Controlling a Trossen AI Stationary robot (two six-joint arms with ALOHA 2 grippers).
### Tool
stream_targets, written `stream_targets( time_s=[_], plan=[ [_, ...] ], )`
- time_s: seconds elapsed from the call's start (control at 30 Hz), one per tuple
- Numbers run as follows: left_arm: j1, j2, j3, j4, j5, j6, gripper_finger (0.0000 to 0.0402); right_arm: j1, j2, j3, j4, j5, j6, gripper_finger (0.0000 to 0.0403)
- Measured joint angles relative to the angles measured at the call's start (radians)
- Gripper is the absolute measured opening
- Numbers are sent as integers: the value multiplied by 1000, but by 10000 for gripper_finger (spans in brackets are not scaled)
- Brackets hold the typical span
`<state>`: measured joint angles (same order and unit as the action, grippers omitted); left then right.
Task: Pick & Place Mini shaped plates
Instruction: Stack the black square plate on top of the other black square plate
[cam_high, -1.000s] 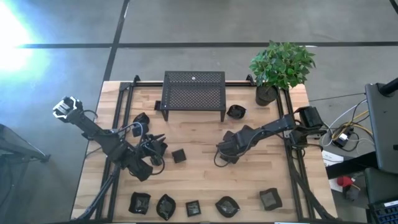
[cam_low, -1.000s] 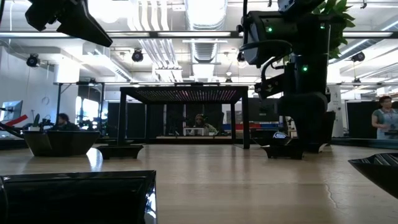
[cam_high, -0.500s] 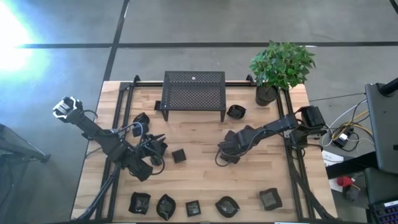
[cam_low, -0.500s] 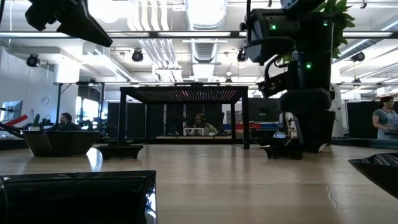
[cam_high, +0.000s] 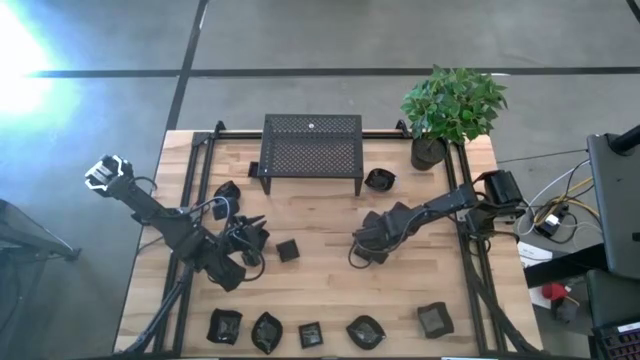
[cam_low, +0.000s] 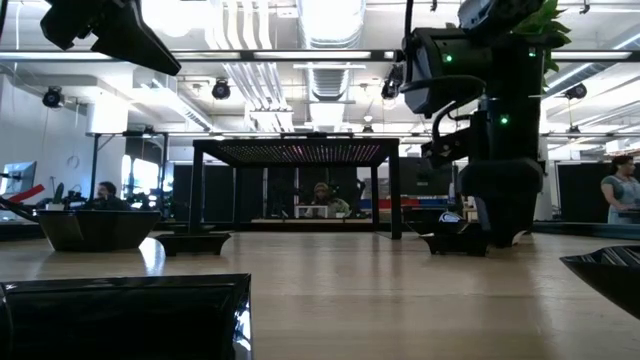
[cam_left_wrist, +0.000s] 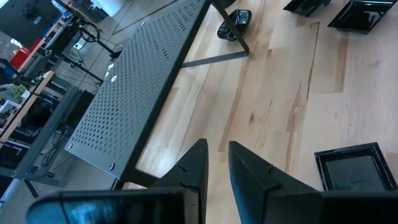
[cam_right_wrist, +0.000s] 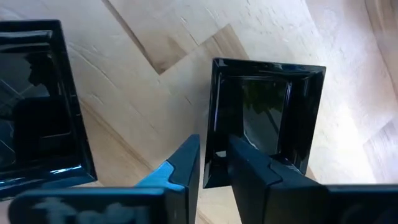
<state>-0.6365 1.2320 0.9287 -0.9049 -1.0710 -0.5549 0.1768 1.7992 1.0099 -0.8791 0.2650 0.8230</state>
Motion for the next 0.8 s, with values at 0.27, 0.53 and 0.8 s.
stream_targets(
  time_s=[0.27, 0.53, 0.8],
  plan=[
    [0, 0, 0, 0, 0, 0, 60, -2, -2, 5, -10, 35, -16, 14],
    [0, 0, 0, 0, 0, 0, 60, 1, -4, 54, -96, 33, 11, 8],
    [0, 0, 0, 0, 0, 1, 60, 7, -5, 175, -138, -24, 53, 8]
  ],
)
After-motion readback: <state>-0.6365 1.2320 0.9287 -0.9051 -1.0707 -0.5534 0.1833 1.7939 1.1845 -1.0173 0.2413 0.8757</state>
